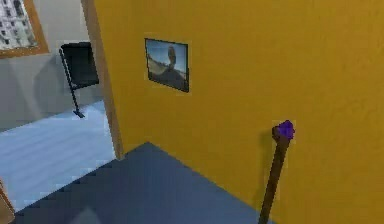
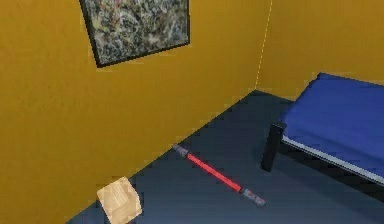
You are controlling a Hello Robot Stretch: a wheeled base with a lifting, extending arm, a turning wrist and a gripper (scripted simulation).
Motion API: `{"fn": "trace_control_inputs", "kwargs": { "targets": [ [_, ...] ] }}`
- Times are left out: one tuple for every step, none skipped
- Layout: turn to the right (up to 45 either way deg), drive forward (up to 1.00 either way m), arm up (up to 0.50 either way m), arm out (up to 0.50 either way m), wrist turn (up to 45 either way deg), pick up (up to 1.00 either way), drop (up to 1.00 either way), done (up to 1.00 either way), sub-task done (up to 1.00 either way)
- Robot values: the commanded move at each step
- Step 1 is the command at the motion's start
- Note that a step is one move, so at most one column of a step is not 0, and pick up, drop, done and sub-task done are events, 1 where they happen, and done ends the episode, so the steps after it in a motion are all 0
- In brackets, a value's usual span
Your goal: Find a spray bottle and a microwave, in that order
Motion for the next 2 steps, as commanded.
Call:
{"fn": "trace_control_inputs", "kwargs": {
  "targets": [
    [-36.0,0.00,0.00,0.00,0.0,0.00,0.00,0.00,0.00],
    [0.0,1.00,0.00,0.00,0.0,0.00,0.00,0.00,0.00]
  ]
}}
